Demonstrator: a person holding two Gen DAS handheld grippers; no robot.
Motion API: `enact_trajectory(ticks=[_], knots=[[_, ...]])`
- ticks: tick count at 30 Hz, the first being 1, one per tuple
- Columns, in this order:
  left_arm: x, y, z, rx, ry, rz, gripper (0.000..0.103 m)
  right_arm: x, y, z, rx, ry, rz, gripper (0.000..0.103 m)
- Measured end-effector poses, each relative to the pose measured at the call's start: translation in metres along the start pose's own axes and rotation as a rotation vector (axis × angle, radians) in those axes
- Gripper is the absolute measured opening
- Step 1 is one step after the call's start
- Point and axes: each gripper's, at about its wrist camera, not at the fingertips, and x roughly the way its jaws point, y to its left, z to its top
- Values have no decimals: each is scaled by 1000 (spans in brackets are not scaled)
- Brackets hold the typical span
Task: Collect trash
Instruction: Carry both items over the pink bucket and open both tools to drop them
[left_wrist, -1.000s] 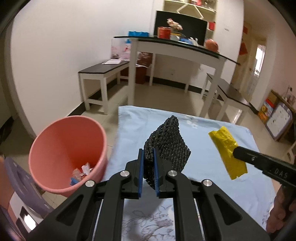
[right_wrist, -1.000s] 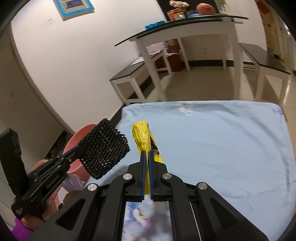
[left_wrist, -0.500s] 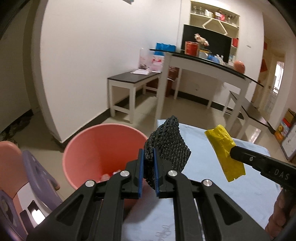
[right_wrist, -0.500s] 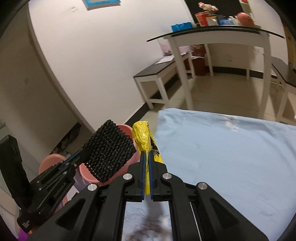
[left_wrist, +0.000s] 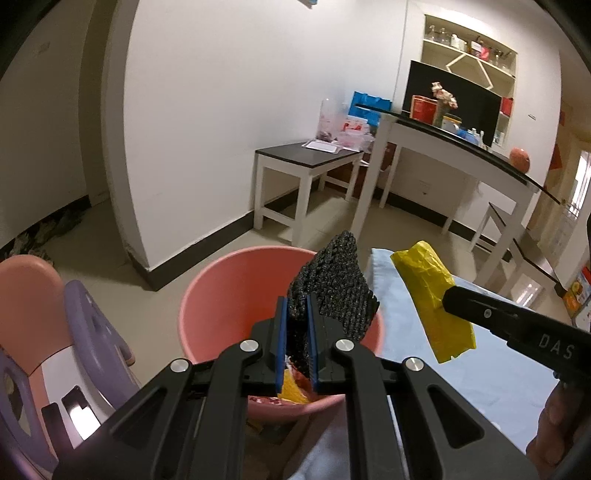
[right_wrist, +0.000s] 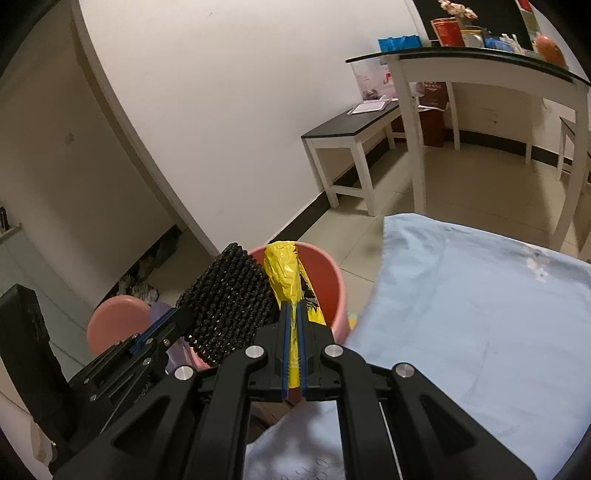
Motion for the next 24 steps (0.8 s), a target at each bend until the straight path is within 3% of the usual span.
enact_trajectory(ticks=[9, 24], knots=[[16, 34, -2, -54, 27, 31, 9, 36, 15, -1, -14, 40, 10, 3], [43, 49, -13, -71, 85, 41, 10, 80, 15, -8, -14, 92, -16, 4]])
